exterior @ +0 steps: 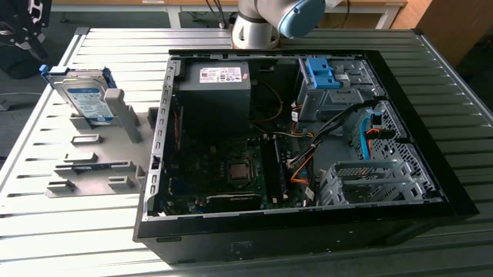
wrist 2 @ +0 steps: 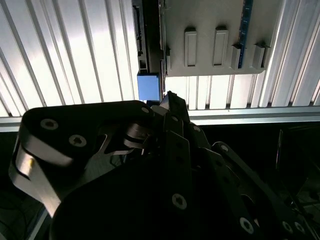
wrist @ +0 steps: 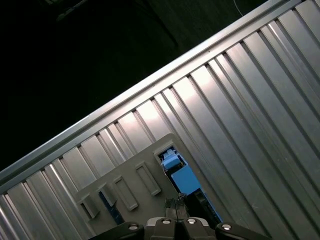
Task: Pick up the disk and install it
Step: 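Pick up the disk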
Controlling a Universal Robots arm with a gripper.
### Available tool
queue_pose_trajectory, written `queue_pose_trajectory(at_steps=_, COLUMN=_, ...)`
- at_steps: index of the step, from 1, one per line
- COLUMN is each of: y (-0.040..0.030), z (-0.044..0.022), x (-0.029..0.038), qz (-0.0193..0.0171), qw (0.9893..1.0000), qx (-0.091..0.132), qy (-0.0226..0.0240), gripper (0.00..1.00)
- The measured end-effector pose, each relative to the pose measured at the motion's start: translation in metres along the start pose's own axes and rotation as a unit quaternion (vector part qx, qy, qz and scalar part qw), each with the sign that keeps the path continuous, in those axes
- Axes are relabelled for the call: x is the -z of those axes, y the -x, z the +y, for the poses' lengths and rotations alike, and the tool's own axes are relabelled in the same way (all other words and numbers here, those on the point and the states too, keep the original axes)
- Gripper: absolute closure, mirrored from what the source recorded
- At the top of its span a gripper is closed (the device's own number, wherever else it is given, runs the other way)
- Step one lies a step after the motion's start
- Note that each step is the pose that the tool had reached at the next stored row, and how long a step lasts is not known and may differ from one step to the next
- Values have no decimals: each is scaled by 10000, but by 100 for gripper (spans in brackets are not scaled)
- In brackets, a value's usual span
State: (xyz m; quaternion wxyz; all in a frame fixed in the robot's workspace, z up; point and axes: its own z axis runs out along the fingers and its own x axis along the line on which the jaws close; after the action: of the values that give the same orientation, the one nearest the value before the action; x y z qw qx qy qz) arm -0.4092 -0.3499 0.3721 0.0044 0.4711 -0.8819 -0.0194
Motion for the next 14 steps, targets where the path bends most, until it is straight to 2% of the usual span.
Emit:
queue_pose_trajectory(at_steps=2, y=-1, z=0, x=-5, qz=-12, qw=10000, qx=0, qy=-17, gripper=89)
queue_pose_trajectory(at_steps=4, y=-2, z=1, x=-12, qz=-40, qw=10000, qx=29, qy=-50, gripper=89)
queue_pose_trajectory(at_steps=8, y=-2, z=0, x=-31, qz=-42, qw=9994, qx=345, qy=-60, gripper=89)
queue_pose_trajectory(at_steps=11, y=-2, z=0, x=-42, qz=-33, qw=9981, qx=613, qy=-55, gripper=89)
queue_pose_trajectory(at_steps=14, y=-2, z=-1, x=-54, qz=-24, qw=9960, qx=890, qy=-51, gripper=89)
